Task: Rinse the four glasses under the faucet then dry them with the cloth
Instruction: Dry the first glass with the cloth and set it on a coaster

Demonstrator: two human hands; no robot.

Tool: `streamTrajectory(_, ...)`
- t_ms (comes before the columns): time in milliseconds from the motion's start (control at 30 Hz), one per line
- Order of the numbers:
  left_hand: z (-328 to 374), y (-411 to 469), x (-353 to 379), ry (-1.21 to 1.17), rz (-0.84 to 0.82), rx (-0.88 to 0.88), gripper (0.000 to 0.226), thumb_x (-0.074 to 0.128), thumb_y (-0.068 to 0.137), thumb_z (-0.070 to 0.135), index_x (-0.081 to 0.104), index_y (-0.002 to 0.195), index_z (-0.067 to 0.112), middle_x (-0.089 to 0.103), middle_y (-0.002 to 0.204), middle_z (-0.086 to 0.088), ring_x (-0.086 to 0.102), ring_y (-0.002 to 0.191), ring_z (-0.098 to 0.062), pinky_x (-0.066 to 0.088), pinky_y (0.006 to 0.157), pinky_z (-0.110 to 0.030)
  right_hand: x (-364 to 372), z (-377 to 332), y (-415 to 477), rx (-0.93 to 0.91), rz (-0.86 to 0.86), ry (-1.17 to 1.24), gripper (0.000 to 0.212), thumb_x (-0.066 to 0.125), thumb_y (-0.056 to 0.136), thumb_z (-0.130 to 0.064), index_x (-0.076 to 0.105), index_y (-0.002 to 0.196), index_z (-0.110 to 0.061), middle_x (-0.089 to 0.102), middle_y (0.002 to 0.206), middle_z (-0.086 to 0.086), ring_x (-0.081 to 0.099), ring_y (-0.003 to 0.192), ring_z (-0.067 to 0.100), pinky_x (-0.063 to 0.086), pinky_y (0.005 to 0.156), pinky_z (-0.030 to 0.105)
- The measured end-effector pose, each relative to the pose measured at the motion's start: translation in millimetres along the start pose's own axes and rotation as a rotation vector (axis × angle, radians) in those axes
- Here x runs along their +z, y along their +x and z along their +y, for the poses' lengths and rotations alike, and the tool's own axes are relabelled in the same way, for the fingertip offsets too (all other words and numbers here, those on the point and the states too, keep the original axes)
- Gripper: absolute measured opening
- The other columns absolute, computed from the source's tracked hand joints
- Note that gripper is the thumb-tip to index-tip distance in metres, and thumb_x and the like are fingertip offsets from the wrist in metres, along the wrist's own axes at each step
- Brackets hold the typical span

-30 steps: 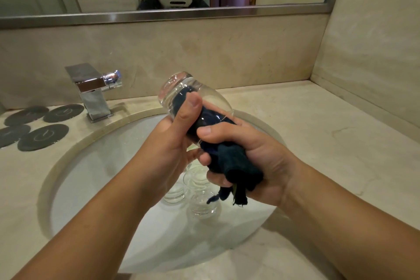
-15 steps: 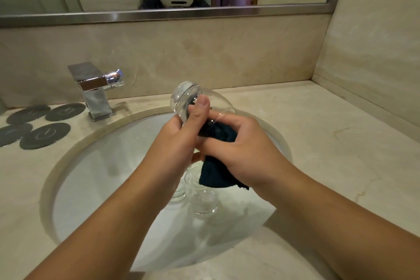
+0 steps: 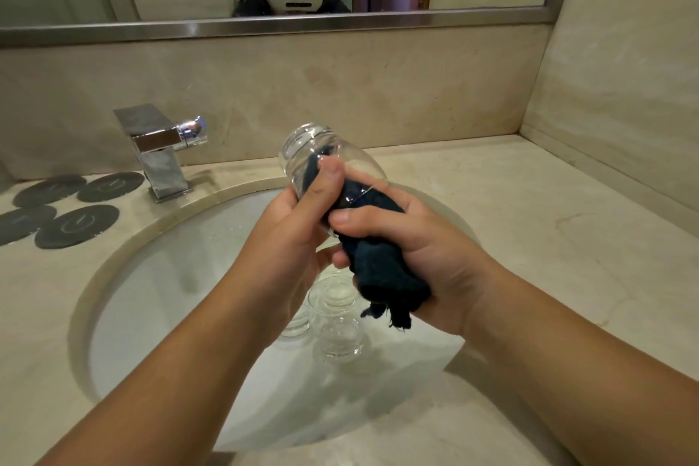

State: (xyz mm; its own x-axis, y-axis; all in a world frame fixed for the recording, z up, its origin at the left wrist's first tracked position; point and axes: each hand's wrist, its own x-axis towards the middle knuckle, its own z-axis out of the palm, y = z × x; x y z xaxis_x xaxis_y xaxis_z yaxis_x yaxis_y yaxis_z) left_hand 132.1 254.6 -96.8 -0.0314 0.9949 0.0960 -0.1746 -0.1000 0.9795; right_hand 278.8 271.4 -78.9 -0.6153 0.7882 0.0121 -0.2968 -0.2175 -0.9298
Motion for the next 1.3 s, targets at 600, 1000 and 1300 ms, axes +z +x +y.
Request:
streamTrajectory(600,-1.5,1.1,-3.1,-0.018,-0.036,0.065,0.097,0.068,0.079,0.081,0.06,0.138,0.005,0.071,0.121,-0.015,0.069,0.093,-0.018,0.054,0.071,-0.031,-1.6,-0.2,-0.9,0.094,-0.131,0.186,0.04,0.069,0.087,-0.02,0.072,0.125,-0.03,0.062,0.099,0.003,0.064,0.066,0.011,0.04,0.04,0.021)
streamTrajectory(1000,0.3,1.3,-4.8,-0.028,-0.044,-0.044,0.075,0.06,0.091,0.067,0.061,0.145,0.015,0.073,0.136,-0.012,0.07,0.128,-0.026,0.043,0.12,-0.059,2.1,2.5,-1.3,-0.096,0.09,-0.236,0.043,0.08,0.088,-0.007,0.076,0.12,-0.036,0.079,0.092,-0.009,0.072,0.076,0.007,0.057,0.081,0.028)
streamTrajectory(1300,-5.9,4.6,-5.7,-0.023,-0.047,-0.063,0.098,0.06,0.075,0.082,0.054,0.15,0.02,0.073,0.136,-0.012,0.07,0.128,-0.026,0.04,0.121,-0.063,2.0,3.5,-2.6,-0.103,0.053,-0.277,0.04,0.078,0.094,-0.012,0.075,0.129,-0.031,0.079,0.094,-0.01,0.073,0.08,0.006,0.056,0.089,0.029)
